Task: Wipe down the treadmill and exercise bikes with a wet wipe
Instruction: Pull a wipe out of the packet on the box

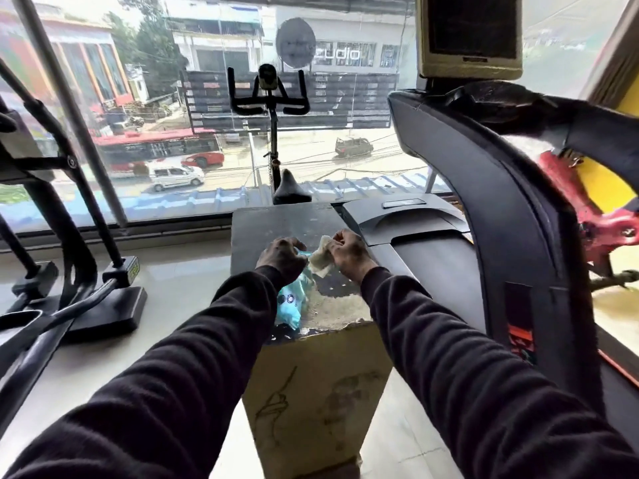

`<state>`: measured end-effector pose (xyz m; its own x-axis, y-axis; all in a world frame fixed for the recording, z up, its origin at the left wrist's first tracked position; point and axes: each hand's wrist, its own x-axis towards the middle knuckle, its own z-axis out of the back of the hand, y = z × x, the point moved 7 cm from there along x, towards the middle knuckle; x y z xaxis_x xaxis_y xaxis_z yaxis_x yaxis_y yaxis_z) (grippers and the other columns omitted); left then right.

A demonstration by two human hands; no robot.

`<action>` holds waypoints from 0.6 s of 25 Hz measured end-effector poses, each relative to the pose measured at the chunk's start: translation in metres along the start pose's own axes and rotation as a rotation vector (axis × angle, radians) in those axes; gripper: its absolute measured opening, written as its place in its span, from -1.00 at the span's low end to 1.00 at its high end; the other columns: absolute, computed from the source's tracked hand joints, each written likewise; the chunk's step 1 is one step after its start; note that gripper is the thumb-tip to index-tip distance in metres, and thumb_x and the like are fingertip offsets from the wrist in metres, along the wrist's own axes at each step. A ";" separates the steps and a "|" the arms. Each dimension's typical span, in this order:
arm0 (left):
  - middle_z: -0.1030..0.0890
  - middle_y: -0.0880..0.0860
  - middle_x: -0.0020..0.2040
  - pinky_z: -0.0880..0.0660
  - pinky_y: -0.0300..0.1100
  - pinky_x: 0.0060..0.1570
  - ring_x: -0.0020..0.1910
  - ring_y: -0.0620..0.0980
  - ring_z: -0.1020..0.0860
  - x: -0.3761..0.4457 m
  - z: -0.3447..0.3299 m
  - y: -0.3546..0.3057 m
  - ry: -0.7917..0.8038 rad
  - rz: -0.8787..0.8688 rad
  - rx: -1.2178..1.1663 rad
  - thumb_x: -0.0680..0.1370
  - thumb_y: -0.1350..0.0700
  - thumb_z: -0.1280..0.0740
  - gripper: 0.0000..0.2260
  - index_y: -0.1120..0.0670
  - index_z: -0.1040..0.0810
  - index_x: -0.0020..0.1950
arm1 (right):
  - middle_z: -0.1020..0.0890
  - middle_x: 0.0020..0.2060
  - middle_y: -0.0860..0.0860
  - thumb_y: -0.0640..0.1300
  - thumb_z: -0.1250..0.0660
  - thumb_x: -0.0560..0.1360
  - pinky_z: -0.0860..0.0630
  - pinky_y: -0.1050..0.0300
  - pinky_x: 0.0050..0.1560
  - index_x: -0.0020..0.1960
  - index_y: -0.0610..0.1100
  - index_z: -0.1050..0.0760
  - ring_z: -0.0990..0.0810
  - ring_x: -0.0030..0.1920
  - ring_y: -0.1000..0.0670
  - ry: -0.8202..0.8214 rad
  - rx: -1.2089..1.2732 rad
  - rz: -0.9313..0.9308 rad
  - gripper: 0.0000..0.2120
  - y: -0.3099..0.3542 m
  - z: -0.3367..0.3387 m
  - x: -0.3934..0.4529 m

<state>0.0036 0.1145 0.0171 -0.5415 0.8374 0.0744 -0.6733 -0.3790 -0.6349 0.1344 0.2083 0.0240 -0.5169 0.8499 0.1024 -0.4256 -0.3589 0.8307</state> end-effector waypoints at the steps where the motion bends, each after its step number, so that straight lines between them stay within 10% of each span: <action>1: -0.64 0.10 0.15 -0.47 -0.13 0.10 0.12 0.13 -0.57 0.001 -0.008 -0.018 -0.014 -0.003 -0.006 0.51 0.14 -0.34 -0.77 0.03 -0.63 0.15 | -0.55 -0.12 -0.03 -0.06 -0.34 0.54 -0.49 0.07 -0.03 -0.17 -0.06 -0.40 -0.54 -0.07 -0.09 0.006 0.037 -0.004 -0.83 -0.012 0.016 0.001; 5: -0.67 0.10 0.06 -0.46 -0.17 0.01 0.06 0.12 -0.59 0.009 -0.046 -0.093 -0.028 -0.041 -0.024 0.52 0.14 -0.34 -0.82 0.03 -0.64 0.09 | -0.63 -0.18 -0.04 -0.11 -0.46 0.44 -0.62 -0.12 -0.05 -0.19 -0.03 -0.47 -0.64 -0.12 -0.14 0.005 0.114 -0.016 -0.84 -0.054 0.091 0.007; 15: -0.69 0.13 -0.08 -0.58 -0.08 -0.05 -0.06 0.14 -0.64 0.128 -0.127 -0.200 -0.045 -0.128 -0.134 0.48 0.17 -0.35 -0.86 -0.05 -0.55 -0.24 | -0.60 -0.05 -0.03 -0.10 -0.37 0.46 -0.44 0.19 -0.10 0.11 -0.12 -0.51 -0.57 -0.02 -0.07 -0.050 -0.103 -0.045 -0.76 -0.104 0.211 0.106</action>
<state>0.1330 0.3474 0.0561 -0.4796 0.8558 0.1939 -0.6671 -0.2120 -0.7142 0.2809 0.4169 0.0638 -0.4589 0.8833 0.0961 -0.5229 -0.3559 0.7745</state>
